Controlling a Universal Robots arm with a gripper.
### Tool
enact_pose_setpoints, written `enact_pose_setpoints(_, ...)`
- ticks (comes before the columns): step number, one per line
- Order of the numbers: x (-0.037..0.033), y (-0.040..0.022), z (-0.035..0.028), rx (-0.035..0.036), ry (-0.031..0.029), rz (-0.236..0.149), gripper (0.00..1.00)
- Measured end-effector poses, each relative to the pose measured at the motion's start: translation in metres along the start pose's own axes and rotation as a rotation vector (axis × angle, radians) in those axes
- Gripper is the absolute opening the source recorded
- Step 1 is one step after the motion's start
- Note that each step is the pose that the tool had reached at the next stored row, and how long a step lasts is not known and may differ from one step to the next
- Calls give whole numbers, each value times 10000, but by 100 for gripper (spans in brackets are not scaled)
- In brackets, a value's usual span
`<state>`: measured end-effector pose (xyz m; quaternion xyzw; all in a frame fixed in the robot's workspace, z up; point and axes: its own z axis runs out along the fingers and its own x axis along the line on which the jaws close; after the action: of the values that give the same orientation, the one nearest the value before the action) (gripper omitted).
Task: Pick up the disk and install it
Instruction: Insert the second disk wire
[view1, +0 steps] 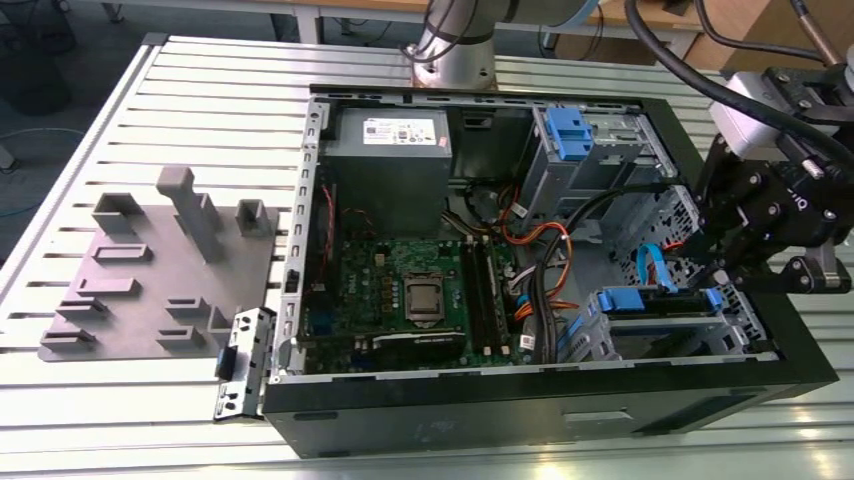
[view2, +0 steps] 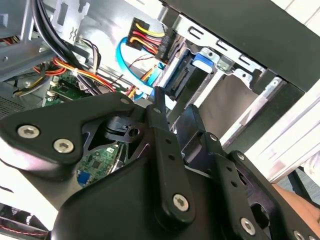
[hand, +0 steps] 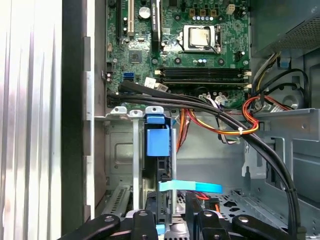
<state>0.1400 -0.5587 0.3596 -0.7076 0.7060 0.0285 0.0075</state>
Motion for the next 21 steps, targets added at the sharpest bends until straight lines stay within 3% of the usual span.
enact_pose_setpoints(4,-78,-1,10,0,-1,-1,36)
enact_pose_setpoints(12,-143,-13,65,3,-7,-3,36)
enact_pose_setpoints(21,-186,-150,87,3,-4,-1,36)
